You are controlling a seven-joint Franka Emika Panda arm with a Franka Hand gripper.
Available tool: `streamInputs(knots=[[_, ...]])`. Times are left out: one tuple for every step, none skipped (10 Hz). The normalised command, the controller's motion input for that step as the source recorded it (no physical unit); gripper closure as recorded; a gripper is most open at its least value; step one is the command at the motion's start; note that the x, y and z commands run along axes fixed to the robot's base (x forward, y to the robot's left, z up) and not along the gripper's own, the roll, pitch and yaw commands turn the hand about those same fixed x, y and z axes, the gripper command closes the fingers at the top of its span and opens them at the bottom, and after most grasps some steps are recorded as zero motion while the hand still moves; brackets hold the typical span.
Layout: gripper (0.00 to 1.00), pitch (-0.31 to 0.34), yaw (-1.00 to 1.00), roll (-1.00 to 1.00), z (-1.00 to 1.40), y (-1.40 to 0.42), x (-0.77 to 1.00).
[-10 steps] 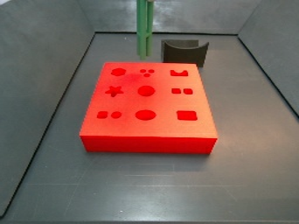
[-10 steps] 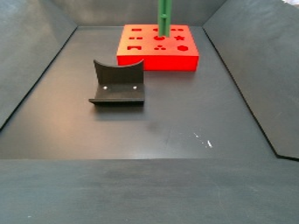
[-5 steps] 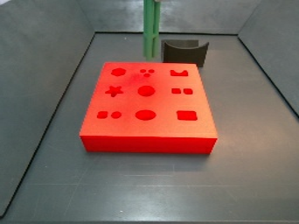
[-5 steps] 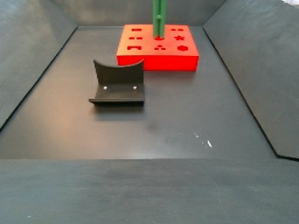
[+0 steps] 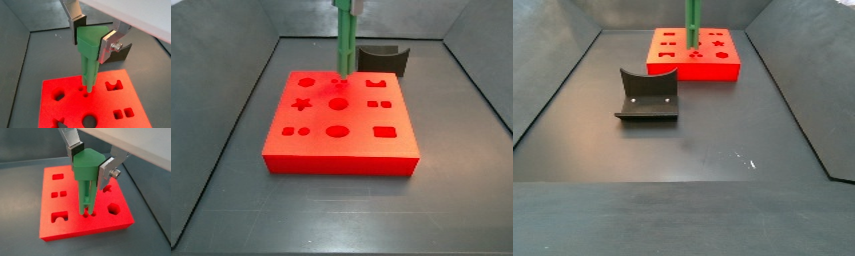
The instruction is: Insert the 3 prong object.
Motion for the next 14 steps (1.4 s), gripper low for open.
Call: streamInputs(knots=[[1.00,0.000,0.26,0.05,0.00,0.01,0.00],[1.00,0.020,0.29,0.08,0.05,-0.13,-0.13],[1.00,0.010,0.46,0.14,0.00,-0.16,0.00],[1.00,0.046,0.44,0.21,0.00,-0.20,0.00],[1.00,0.000,0.40,0.18,-0.05,-0.11,0.00],[1.00,0.000,0.36,0.20,-0.09,0.00,0.00],[1.00,0.010,0.10,0.24,-0.11,0.00,-0.06],[1.00,0.066,0.00,0.22,-0.13,0.00,0.00],[1.00,0.037,-0.07,0.08,-0.16,0.04,0.00],[1.00,0.000,-0.11,0.00,-0.21,0.00,-0.11],[1.00,0.000,-0.18,-0.05,-0.27,0.00,-0.11],[1.00,0.000,-0.15,-0.04,-0.36,0.00,-0.01],[1.00,0.000,-0.17,-0.07,-0.48,0.00,0.00],[1.00,0.009,-0.14,-0.05,-0.46,0.01,0.06]])
